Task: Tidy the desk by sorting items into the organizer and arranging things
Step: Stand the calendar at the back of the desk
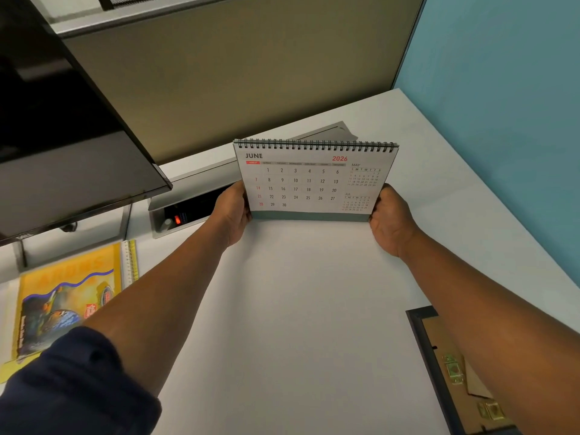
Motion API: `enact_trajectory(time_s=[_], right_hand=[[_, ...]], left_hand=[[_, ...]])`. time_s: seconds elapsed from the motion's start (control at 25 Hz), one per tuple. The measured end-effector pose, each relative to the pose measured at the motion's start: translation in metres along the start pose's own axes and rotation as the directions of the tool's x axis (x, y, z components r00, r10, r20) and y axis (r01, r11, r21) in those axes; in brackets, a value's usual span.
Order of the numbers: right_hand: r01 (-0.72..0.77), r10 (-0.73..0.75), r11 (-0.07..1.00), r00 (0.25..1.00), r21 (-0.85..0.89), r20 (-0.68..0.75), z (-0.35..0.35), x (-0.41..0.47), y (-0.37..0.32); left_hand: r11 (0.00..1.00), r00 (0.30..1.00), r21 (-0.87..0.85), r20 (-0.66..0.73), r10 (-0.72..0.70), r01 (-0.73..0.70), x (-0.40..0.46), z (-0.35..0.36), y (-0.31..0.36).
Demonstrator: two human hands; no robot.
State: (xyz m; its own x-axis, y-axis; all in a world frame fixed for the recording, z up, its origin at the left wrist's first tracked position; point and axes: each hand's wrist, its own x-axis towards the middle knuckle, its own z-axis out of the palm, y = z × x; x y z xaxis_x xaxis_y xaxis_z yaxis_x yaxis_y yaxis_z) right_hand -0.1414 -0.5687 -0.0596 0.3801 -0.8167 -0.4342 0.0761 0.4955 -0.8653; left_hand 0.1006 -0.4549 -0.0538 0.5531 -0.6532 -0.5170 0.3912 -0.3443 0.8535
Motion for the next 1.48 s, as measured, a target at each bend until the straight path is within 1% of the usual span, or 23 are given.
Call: enact_trajectory(time_s=[0.08,0.2,0.44,0.52,0.64,0.76,0.96,1.16,1.4,1.48], right_hand=[[0.003,-0.003,1.0,1.0,-0.006,0.022,0.004,0.002,0.001],[0.015,-0.015,1.0,1.0,-0.02,0.016,0.008,0.007,0.002],[0.023,-0.023,0.998,1.0,-0.055,-0.004,0.01,0.017,-0.001],[0.021,-0.022,0.998,1.0,-0.067,-0.011,0.01,0.017,0.0],[0.021,-0.022,0.998,1.0,-0.064,-0.019,0.009,0.016,0.0],[0.018,-0.019,0.999,0.999,-0.039,-0.033,0.009,0.016,0.001],[0.022,-0.027,0.998,0.997,-0.06,-0.078,0.008,0.015,0.004],[0.057,-0.069,0.993,0.991,-0.107,-0.111,-0.001,0.011,0.007],[0.103,-0.111,0.992,0.987,-0.077,-0.115,-0.005,0.001,0.007],[0.123,-0.138,0.983,0.985,-0.139,-0.103,-0.008,-0.002,0.007]], left_hand=[[1.0,1.0,-0.005,-0.026,0.001,-0.001,0.001,-0.001,0.001],[1.0,0.999,-0.013,-0.04,0.001,-0.002,0.003,-0.002,0.002],[1.0,1.0,-0.025,0.013,0.004,-0.004,0.002,-0.004,0.002],[0.999,1.0,-0.037,0.011,0.004,-0.004,0.001,-0.005,0.002],[0.999,1.0,-0.051,-0.017,0.018,-0.018,0.001,-0.002,-0.001],[0.997,0.997,-0.071,-0.078,0.029,-0.034,-0.002,0.001,-0.005],[0.994,0.988,-0.095,-0.152,0.036,-0.051,-0.005,0.004,-0.008],[0.984,0.983,-0.151,-0.167,0.073,-0.099,-0.01,0.004,-0.011],[0.986,0.972,-0.109,-0.212,0.1,-0.125,-0.017,-0.001,-0.013],[0.987,0.971,-0.108,-0.221,0.095,-0.121,-0.021,-0.003,-0.013]])
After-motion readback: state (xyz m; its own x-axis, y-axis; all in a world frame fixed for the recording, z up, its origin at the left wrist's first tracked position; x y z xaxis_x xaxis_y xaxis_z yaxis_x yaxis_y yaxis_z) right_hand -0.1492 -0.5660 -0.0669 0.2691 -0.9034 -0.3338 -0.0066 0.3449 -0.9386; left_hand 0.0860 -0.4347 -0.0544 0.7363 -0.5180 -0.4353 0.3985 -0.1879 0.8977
